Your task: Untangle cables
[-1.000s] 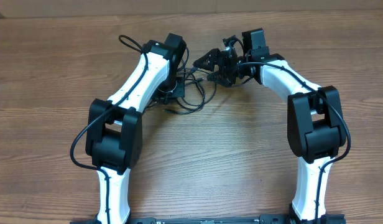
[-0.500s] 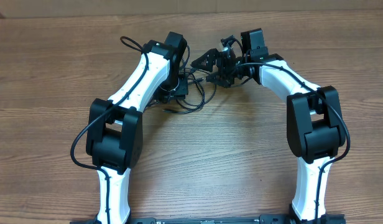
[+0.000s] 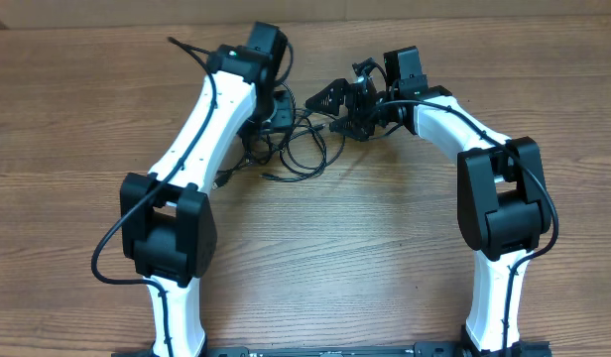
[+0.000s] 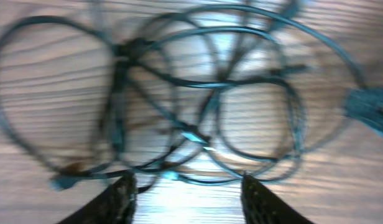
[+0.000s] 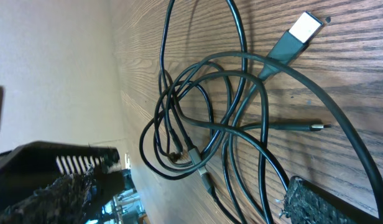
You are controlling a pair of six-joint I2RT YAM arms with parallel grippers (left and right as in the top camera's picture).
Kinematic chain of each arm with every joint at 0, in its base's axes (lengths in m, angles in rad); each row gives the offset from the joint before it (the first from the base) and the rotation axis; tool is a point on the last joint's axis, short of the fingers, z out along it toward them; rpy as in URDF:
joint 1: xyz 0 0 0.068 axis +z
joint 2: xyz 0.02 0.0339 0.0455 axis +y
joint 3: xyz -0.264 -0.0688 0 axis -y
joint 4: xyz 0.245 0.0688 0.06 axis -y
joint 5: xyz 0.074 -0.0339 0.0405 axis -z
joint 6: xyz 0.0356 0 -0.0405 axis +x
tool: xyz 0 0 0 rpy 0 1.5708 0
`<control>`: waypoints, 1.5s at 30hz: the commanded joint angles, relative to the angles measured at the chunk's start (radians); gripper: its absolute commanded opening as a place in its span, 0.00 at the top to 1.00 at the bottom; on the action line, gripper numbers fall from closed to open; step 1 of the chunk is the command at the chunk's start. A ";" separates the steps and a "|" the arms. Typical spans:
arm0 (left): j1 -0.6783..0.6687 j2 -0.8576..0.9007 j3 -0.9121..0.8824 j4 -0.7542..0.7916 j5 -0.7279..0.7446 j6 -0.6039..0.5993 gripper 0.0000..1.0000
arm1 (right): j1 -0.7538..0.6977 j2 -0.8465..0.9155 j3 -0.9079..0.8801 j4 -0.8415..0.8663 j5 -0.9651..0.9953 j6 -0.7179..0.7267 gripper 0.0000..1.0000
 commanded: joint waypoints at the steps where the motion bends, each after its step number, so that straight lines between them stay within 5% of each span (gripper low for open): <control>1: 0.047 -0.009 0.014 -0.027 -0.092 -0.065 0.41 | 0.005 0.005 0.010 0.003 0.010 -0.008 0.00; 13: 0.055 -0.009 -0.113 0.040 -0.032 -0.075 0.31 | 0.005 0.005 0.010 0.003 0.020 -0.008 0.00; 18: 0.053 -0.009 -0.124 0.054 -0.034 -0.076 0.39 | 0.005 0.005 0.009 -0.006 0.021 -0.008 0.00; 27: 0.052 -0.009 -0.270 0.171 -0.006 -0.087 0.35 | 0.005 0.005 0.009 -0.016 0.036 -0.008 0.00; 32: 0.053 -0.009 -0.289 0.197 0.000 -0.086 0.56 | 0.005 0.005 0.010 -0.016 0.036 -0.008 0.00; 36: 0.052 -0.009 -0.289 0.209 0.000 -0.087 0.94 | 0.005 0.005 0.009 -0.016 0.036 -0.008 0.00; 45: 0.053 -0.010 -0.288 0.209 0.001 -0.086 0.96 | 0.005 0.005 0.010 -0.047 0.035 -0.008 0.00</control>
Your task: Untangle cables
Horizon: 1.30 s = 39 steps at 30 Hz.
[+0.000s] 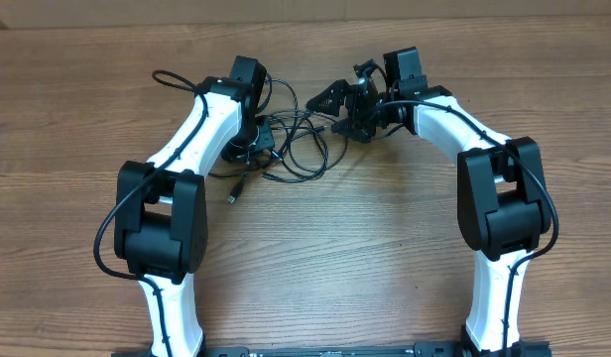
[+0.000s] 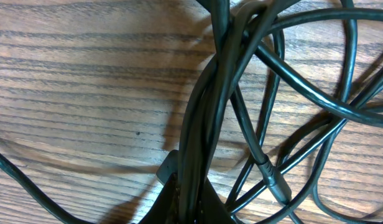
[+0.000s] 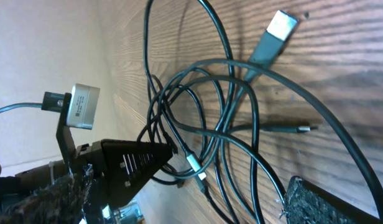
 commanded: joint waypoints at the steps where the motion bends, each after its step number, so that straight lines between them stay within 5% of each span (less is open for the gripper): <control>1: -0.009 -0.012 0.001 -0.007 0.013 -0.001 0.96 | 0.005 0.005 0.009 -0.030 0.005 -0.008 0.00; 11: -0.009 -0.235 0.011 0.022 0.020 0.319 0.96 | 0.004 -0.034 0.010 -0.104 -0.049 -0.191 0.00; 17: -0.006 -0.437 0.011 0.087 0.262 0.549 0.96 | 0.006 -0.092 0.011 -0.071 -0.139 -0.183 0.00; 31: -0.006 -0.499 0.011 0.027 0.354 0.597 0.96 | 0.033 -0.269 0.011 -0.064 -0.204 -0.183 0.00; 39: -0.006 -0.499 0.011 0.072 0.629 0.584 0.96 | 0.038 -0.287 0.010 -0.077 -0.203 -0.184 0.00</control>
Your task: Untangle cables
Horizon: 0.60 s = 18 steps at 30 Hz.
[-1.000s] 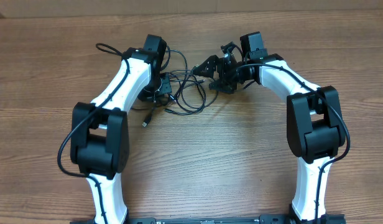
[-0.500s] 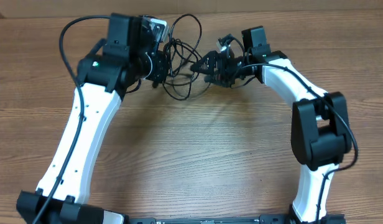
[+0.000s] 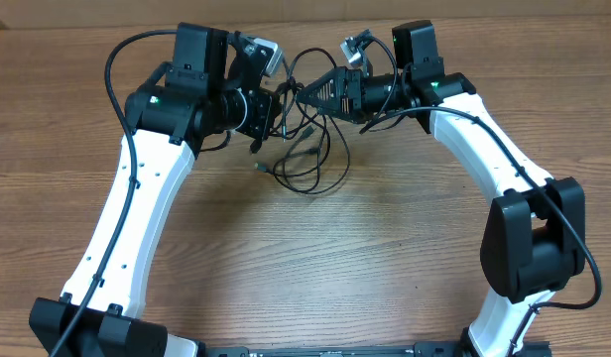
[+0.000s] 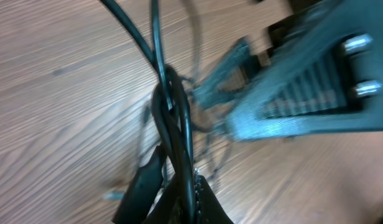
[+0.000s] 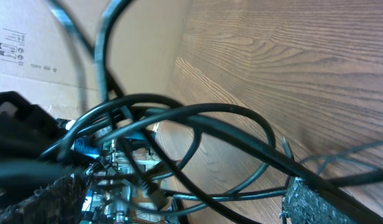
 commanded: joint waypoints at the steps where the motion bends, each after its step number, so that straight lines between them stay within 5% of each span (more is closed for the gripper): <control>1: -0.006 -0.003 0.007 0.031 0.208 0.000 0.96 | 0.005 -0.029 0.010 -0.002 -0.008 -0.014 0.00; 14: -0.006 -0.003 0.007 0.206 0.967 -0.011 0.96 | 0.005 -0.029 0.010 -0.043 0.189 -0.018 0.00; 18: -0.001 -0.003 0.007 0.213 1.034 -0.013 0.96 | 0.005 -0.029 0.010 -0.064 0.239 -0.018 0.00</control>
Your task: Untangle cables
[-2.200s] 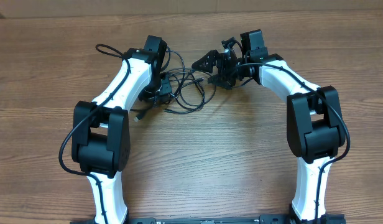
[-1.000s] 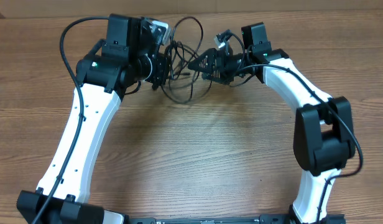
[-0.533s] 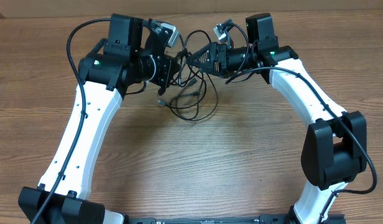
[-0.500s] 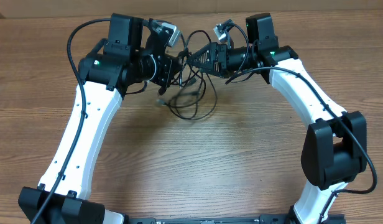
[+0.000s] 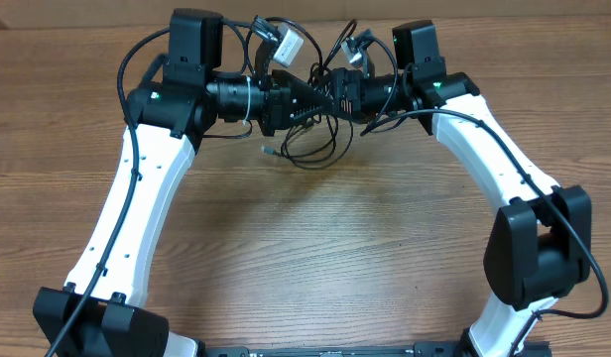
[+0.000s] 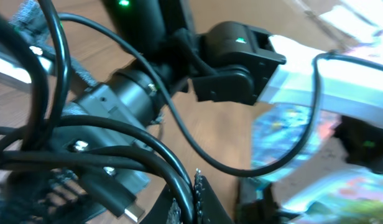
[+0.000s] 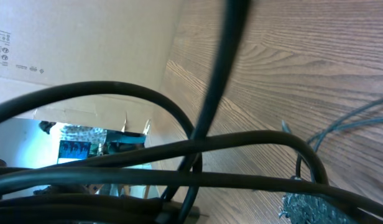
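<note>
The tangled dark cables [image 5: 307, 147] hang in loops above the wooden table [image 5: 335, 258], off its surface. My left gripper [image 5: 307, 99] points right and is shut on a cable strand [image 6: 178, 177], pinched at the jaw tips [image 6: 186, 204]. A USB plug [image 6: 126, 208] dangles just beside them. My right gripper [image 5: 327, 92] points left and meets the left one tip to tip. It stands open, with several strands [image 7: 198, 180] crossing the gap [image 7: 182, 208]. Only its right finger pad [image 7: 303, 208] shows; cables hide the other.
A cardboard box [image 7: 67, 37] stands beyond the table's far edge. Both white arms reach in from the near side and arch toward the back middle. One loose cable end [image 5: 273, 151] hangs low over the table below the left gripper.
My left gripper has moved right with the cables until it touches the right gripper's tips. The hanging loops sit higher and tighter. Strands now lie straight across the right gripper's open gap.
First the tangle lay on the table, my left gripper open above it and the right open beside it. Then the left was shut on a bunch of strands at the table. Later both arms were raised with the tangle hanging from the left gripper, which now meets the right.
</note>
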You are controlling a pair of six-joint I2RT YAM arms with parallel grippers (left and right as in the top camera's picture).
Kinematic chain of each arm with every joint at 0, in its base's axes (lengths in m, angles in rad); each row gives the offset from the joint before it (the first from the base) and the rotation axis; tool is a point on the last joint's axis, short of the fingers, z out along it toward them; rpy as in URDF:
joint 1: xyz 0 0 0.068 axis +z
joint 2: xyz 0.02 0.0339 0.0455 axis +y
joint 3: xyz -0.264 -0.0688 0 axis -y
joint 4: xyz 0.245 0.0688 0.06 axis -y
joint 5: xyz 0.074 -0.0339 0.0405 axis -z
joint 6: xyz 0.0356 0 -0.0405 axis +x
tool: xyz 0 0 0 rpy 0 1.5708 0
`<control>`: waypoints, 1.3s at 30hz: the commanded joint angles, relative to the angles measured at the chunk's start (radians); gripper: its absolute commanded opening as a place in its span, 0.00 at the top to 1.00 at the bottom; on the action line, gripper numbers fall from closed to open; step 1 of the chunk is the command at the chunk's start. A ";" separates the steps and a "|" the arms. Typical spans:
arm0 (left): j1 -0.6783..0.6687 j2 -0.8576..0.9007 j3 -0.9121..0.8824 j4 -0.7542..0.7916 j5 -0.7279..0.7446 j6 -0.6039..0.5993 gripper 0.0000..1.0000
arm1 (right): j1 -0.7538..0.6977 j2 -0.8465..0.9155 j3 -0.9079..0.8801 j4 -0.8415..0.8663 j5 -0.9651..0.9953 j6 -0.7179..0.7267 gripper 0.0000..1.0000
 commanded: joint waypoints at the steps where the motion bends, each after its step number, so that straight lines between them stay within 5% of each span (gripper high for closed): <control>1: -0.014 -0.027 0.011 0.009 0.308 -0.014 0.95 | -0.003 0.011 0.008 -0.018 0.170 0.006 0.00; 9: 0.067 -0.029 0.011 0.063 0.410 -0.164 0.95 | -0.003 0.011 0.008 -0.204 0.510 0.005 0.00; 25: 0.227 -0.029 0.011 0.064 0.409 -0.196 0.96 | -0.003 0.011 0.008 -0.368 0.790 0.005 0.00; 39: 0.278 -0.029 0.011 0.063 0.393 -0.209 0.96 | -0.003 0.011 0.008 -0.366 0.753 0.006 0.00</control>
